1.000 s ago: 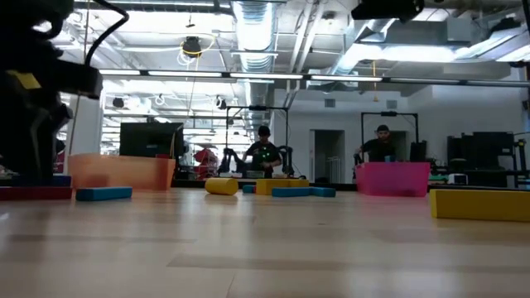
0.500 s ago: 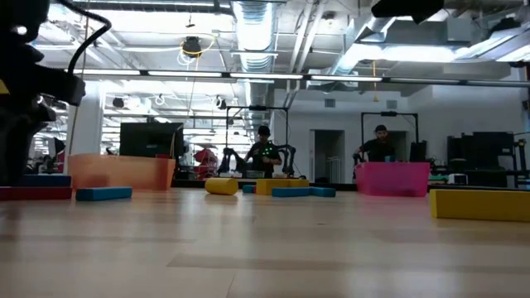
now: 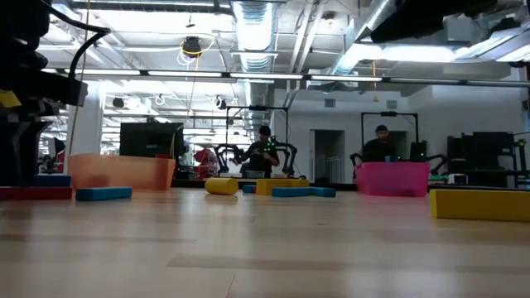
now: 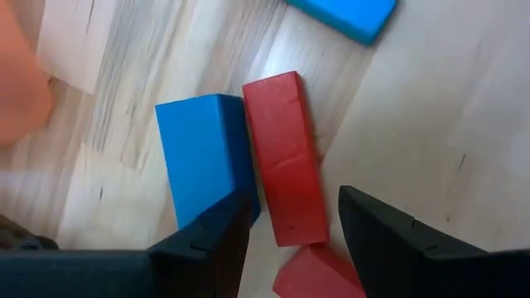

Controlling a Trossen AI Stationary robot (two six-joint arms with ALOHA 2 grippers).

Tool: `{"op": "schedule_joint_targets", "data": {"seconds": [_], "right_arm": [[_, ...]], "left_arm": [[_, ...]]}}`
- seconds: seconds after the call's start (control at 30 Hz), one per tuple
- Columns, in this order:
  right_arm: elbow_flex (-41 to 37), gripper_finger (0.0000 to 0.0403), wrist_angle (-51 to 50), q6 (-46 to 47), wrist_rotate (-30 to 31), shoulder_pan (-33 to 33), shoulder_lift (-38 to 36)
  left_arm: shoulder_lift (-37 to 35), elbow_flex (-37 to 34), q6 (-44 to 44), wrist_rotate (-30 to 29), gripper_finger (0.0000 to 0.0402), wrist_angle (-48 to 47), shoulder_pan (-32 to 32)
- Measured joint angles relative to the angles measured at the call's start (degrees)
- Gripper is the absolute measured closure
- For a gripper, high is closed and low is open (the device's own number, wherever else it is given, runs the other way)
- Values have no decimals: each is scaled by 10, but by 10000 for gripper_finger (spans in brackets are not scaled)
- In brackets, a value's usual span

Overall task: Sort blocks
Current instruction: Put the red block into the orange bin

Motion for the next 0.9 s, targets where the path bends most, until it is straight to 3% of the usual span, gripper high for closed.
{"op": "schedule_joint_targets", "data": {"seconds": [0.37, 0.67, 0.9], "right_arm": [[0, 196, -5, 19, 0, 5, 28], [0, 196, -5, 19, 0, 5, 27], [0, 196, 0, 17, 0, 5, 27]], "left_arm": [[-7, -78, -28, 15, 221, 50, 14], [-19, -80, -26, 27, 221, 66, 14], [-32, -83, -3, 52, 221, 135, 14]]}}
